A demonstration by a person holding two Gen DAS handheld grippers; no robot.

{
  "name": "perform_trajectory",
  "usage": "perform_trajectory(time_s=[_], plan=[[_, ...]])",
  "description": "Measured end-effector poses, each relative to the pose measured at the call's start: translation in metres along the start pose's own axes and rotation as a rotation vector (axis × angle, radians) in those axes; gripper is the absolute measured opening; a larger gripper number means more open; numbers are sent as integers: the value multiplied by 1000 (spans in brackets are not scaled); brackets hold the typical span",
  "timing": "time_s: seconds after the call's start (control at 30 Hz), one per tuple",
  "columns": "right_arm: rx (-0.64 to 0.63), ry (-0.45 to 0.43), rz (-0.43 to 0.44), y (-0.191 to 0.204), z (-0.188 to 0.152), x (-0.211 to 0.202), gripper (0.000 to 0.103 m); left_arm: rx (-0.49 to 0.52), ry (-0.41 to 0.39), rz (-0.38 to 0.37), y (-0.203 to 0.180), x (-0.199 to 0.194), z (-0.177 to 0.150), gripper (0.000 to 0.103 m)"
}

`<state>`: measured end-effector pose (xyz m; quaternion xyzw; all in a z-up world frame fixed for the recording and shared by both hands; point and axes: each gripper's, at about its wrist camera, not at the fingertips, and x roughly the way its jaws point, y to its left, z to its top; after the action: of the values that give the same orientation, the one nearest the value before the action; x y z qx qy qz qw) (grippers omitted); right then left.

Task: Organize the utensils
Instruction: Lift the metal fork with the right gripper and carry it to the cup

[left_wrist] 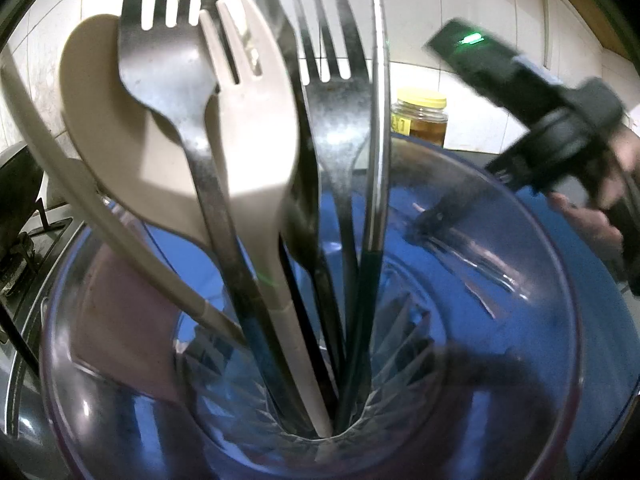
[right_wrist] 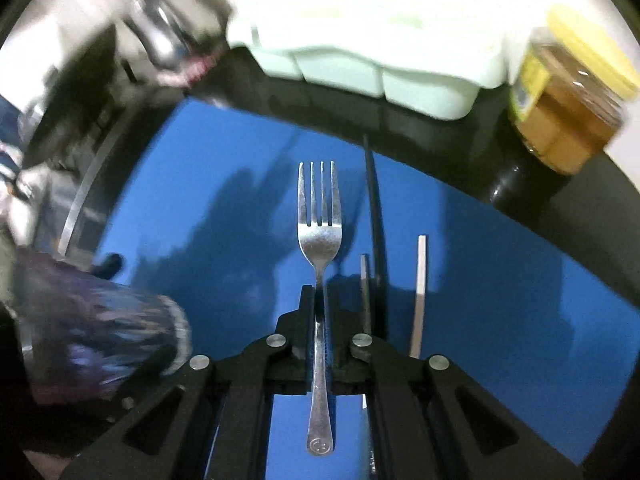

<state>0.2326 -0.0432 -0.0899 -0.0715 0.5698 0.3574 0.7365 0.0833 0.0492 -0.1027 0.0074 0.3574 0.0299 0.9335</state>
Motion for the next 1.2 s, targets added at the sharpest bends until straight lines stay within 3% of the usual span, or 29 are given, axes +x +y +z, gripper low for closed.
perform_trajectory(time_s=[0.27,0.53,1.2], plan=[[17,-258,100,19,-50,-45,5,0,0,0,0,0,0,79],[63,-432,98,24,-79,-89,5,0,0,0,0,-1,0,79],[3,-636,137,59,-72,-165,5,0,0,0,0,-1,0,79]])
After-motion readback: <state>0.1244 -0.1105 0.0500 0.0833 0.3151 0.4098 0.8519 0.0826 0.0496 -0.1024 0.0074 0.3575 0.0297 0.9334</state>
